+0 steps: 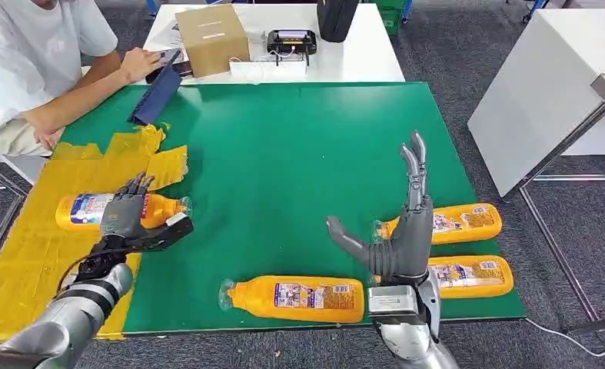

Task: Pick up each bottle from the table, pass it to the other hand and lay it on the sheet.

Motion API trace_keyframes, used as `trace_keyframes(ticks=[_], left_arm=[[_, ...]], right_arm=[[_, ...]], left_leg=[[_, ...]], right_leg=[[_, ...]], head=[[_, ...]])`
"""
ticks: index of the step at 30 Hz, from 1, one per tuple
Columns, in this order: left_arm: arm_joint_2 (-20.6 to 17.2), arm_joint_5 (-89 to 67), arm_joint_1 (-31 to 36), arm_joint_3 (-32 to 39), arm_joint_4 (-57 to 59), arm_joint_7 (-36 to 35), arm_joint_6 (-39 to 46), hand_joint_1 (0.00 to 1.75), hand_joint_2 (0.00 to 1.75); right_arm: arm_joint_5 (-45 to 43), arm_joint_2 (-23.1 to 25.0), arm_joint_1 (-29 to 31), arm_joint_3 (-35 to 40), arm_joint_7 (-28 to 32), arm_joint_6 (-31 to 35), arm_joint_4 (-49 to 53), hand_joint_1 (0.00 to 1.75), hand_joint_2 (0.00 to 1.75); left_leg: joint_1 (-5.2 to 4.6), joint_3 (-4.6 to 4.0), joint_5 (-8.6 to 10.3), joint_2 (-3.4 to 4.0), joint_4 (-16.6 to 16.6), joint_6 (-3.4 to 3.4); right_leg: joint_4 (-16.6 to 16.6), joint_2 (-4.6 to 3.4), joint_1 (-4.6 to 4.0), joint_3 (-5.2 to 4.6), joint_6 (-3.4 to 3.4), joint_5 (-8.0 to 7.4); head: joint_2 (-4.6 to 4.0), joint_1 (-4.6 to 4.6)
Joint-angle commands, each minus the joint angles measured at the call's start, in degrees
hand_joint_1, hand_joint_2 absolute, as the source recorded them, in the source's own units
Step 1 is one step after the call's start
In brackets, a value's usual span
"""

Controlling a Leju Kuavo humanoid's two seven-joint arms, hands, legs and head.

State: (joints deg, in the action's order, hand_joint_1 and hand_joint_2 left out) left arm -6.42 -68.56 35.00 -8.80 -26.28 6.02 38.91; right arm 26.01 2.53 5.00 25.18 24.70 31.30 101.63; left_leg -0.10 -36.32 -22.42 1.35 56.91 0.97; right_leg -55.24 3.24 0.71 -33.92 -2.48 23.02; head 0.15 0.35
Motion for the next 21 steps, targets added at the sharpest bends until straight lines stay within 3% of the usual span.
trace_keyframes(ticks=[1,4,7,9,12,13,21], left_arm=[[3.44,2.04,-1.36,6.32,-2.44,2.09,0.77,0.0,1.75],[3.56,2.99,-2.05,6.94,-4.32,3.43,1.09,0.0,1.75],[9.2,3.05,-10.99,17.76,-24.78,16.44,1.09,0.0,1.75],[11.96,9.13,-15.19,17.63,-33.96,22.28,1.09,0.0,1.75],[9.75,19.53,-22.91,7.12,-50.15,18.0,1.09,0.0,1.75],[9.11,19.88,-24.13,5.63,-52.83,16.64,1.07,0.0,1.75],[8.35,20.14,-23.56,5.16,-51.87,15.77,1.09,0.0,1.75]], right_arm=[[0.54,-1.52,1.27,0.52,-0.35,0.83,-3.61,0.0,1.75],[0.93,-1.69,1.28,0.65,-0.48,0.73,-3.63,0.0,1.75],[9.16,-4.13,1.45,0.15,-4.56,1.02,-4.35,0.0,1.75],[16.82,-6.28,2.49,-0.96,-9.06,-0.3,-6.18,0.0,1.75],[26.75,-10.35,5.7,-3.36,-16.76,-7.55,-10.09,0.0,1.75],[26.59,-10.61,6.45,-4.07,-16.81,-7.97,-10.67,0.0,1.75],[26.4,-10.19,6.39,-4.36,-16.28,-8.21,-10.61,0.0,1.75]], left_leg=[[0.03,0.11,-0.05,-0.02,-0.04,-0.04],[0.09,0.35,-0.21,-0.02,0.03,-0.11],[0.04,0.12,-0.06,-0.03,-0.05,-0.04],[0.05,0.18,-0.12,0.01,-0.03,-0.03],[0.01,0.15,-0.13,0.05,0.0,0.01],[0.03,0.09,-0.13,0.11,0.01,0.01],[-0.12,0.15,-0.21,-0.05,0.0,0.04]], right_leg=[[0.06,-0.16,-0.01,0.14,0.04,0.02],[0.01,-0.36,-0.05,0.34,0.12,0.15],[0.08,-0.15,-0.03,0.12,0.03,0.03],[0.1,-0.24,-0.04,0.18,0.02,0.06],[0.1,-0.27,0.02,0.15,-0.01,0.05],[0.08,-0.31,0.0,0.12,0.0,0.03],[0.05,-0.26,0.1,0.15,0.03,0.09]], head=[[0.0,0.02],[0.0,0.02],[0.0,0.02],[0.0,-0.02],[0.0,0.02],[0.0,0.04],[0.0,0.0]])
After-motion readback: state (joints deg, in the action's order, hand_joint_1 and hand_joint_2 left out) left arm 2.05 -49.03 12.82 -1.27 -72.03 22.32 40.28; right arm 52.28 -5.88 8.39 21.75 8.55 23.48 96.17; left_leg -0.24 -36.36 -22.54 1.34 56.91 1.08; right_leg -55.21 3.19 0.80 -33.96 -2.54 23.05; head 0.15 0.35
